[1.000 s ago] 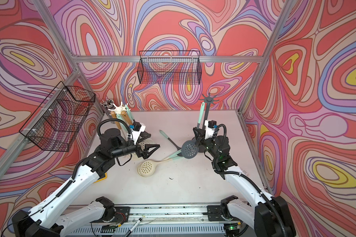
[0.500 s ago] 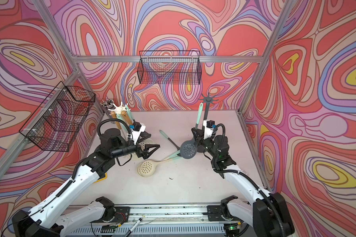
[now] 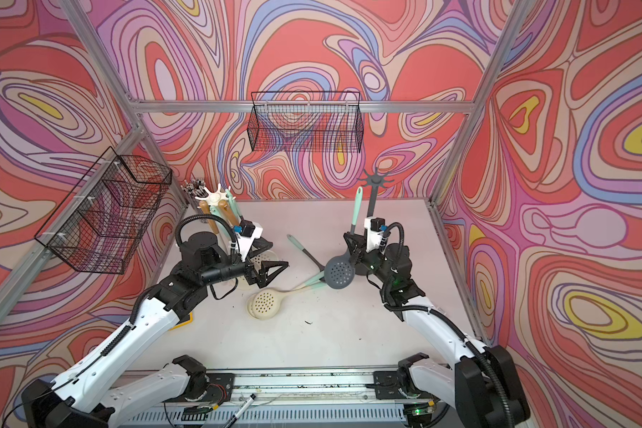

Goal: Hang the skimmer on the kitchen utensil rack
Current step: Hang the skimmer on the rack.

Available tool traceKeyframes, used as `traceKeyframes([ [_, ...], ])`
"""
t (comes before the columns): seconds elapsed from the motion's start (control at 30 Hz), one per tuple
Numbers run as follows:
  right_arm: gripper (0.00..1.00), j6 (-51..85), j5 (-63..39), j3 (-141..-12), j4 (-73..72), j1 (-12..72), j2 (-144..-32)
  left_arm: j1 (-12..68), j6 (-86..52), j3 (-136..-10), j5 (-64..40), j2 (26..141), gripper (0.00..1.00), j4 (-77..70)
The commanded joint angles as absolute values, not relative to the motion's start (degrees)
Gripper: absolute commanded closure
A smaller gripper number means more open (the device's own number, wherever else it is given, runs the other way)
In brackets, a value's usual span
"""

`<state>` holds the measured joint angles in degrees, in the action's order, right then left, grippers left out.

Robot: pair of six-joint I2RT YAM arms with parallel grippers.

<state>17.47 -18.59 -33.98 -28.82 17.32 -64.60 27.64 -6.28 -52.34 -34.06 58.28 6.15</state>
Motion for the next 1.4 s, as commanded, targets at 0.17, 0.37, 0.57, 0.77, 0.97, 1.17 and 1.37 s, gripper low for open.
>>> traceKeyframes([
  [0.17,0.92,16.7,-19.8,-37.4,-28.5,17.1,-63.8,27.3,-6.8,-51.7,-35.1,58.5,0.0,5.0],
  [0.37,0.93,17.7,-19.1,-37.5,-29.2,17.1,-64.5,27.3,-6.7,-51.8,-35.2,58.5,0.0,5.2],
  [0.57,0.93,18.9,-19.0,-37.7,-29.3,16.7,-65.1,27.3,-6.7,-51.9,-35.4,58.4,0.0,5.3],
  [0.77,0.93,19.5,-20.0,-38.1,-29.3,16.1,-66.0,27.2,-6.6,-51.9,-35.5,58.4,0.0,5.2],
  [0.97,0.93,20.3,-20.0,-38.1,-29.5,15.5,-66.7,27.3,-6.6,-51.9,-35.6,58.4,0.0,5.3],
  [1.17,0.92,20.6,-19.5,-37.9,-29.7,15.0,-67.0,27.2,-6.6,-51.9,-35.7,58.4,0.0,5.3],
  [1.37,0.79,18.6,-17.9,-38.6,-27.9,14.9,-67.3,27.3,-6.5,-51.9,-35.5,58.2,0.0,5.4],
])
